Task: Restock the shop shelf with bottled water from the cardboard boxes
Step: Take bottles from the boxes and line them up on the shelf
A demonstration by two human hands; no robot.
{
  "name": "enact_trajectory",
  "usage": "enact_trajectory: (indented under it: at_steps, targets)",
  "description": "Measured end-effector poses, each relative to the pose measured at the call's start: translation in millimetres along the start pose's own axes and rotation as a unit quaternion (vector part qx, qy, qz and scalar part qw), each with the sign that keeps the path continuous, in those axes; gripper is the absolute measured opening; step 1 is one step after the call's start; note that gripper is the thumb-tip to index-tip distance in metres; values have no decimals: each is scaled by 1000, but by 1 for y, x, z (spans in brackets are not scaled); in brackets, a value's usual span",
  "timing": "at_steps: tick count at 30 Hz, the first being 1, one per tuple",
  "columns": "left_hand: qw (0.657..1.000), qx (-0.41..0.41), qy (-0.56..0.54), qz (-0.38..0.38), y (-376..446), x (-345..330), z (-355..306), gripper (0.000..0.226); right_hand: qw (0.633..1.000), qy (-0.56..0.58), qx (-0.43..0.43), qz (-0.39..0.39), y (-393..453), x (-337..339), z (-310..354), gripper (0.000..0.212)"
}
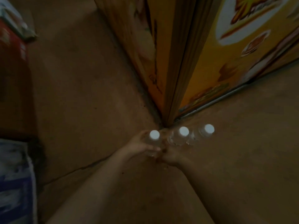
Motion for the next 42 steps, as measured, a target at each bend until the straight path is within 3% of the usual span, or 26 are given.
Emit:
enact_trajectory:
  at_steps: [2, 5, 8, 11, 16, 20, 24, 27, 35, 42]
  targets:
    - [1000, -12, -16, 19, 8, -2, -4, 78, 1000, 18, 2, -13, 16, -6, 0, 85]
    - [999, -25, -24, 4, 0, 4, -5, 72, 999, 22, 40, -23, 27, -12, 7, 66]
    - [997, -16, -74, -10, -22, 22, -12, 67, 994, 46, 86, -54, 2, 3, 28, 59]
    - [992, -11, -122, -10, -59, 44, -36, 44, 994, 48, 90, -45, -37, 17, 54, 65]
    - [989, -36, -142, -29, -156, 97, -114, 32, 992, 16, 123, -8, -128, 44, 125, 76]
    - [986, -58, -147, -55, -251, 152, -191, 43, 986, 1, 167, 6, -215, 71, 203, 81]
    - [983, -94, -142, -67, -345, 201, -264, 32, 978, -14, 209, 18, -298, 95, 283, 79]
    - [976, -121, -160, -90, -413, 231, -306, 41, 970, -17, 241, 36, -359, 107, 338, 76]
    - [930, -177, -203, -249, -588, 287, -380, 46, 937, -62, 340, 52, -511, 103, 463, 67]
    - [867, -187, -220, -405, -755, 326, -393, 33, 882, -89, 457, 72, -642, 50, 555, 64]
Point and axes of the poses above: each hand's wrist, its own y-axis towards the middle knuckle, its own x-axis out of the back of the hand, z = x × y, the point moved 6 cm from there along y, towards the middle knuckle, and after that the axes turned 1 degree about z, right-handed, at the moved point
